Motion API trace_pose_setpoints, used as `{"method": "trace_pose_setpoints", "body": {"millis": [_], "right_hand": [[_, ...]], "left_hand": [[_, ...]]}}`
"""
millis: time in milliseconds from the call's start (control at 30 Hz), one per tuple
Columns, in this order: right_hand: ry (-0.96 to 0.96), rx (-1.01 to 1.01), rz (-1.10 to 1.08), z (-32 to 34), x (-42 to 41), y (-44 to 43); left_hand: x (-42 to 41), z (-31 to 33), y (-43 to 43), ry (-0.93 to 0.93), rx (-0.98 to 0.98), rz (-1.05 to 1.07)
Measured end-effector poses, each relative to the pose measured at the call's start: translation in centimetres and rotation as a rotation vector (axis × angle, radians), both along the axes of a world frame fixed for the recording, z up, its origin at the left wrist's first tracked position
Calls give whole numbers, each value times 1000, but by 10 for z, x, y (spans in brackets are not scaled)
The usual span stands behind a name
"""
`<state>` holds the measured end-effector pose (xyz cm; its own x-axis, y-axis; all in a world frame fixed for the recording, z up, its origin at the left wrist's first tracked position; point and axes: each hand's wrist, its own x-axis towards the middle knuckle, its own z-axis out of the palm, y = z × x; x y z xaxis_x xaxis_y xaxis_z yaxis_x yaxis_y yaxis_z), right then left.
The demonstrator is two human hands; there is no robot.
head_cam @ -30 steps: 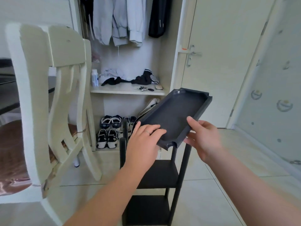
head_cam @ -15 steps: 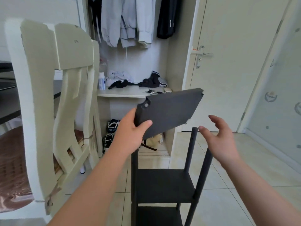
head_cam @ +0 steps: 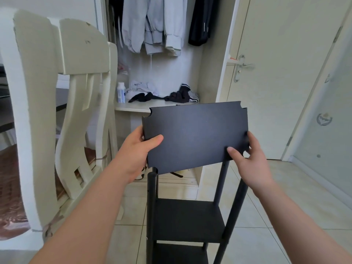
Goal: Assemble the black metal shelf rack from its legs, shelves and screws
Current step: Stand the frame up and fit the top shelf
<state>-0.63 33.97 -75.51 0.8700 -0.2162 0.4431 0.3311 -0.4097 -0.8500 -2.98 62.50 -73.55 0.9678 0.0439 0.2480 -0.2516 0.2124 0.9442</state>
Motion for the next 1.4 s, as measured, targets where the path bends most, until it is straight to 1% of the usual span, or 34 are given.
{"method": "trace_pose_setpoints", "body": {"millis": [167,233,300,400,533,733,933,1067,1300,1400], "right_hand": [[46,30,-45,-2,0,-10],[37,23,-62,-3,-1,-13],[23,14,-68,-7,-2,-17],[40,-11,-92,-12,-2,-21],[91,-14,-88,-16,-1,-26],[144,34,-49,-23,8,-30],[135,131,-100,-33,19,-29],[155,136,-110,-43,24,-29],[184,238,-78,-56,28,-37],[217,233,-91,-59,24,-35]], "left_hand": [[-1,-4,-6,40,-32,25],[1,-6,-12,40,-44,100],[5,-8,-17,41,-34,218],[13,-11,-25,54,21,324],[23,-15,-29,53,142,377],[35,-26,-16,95,325,364],[36,-37,-9,182,412,347],[37,-46,-7,282,391,338],[33,-57,-10,344,385,256],[33,-62,-13,353,352,249]]}}
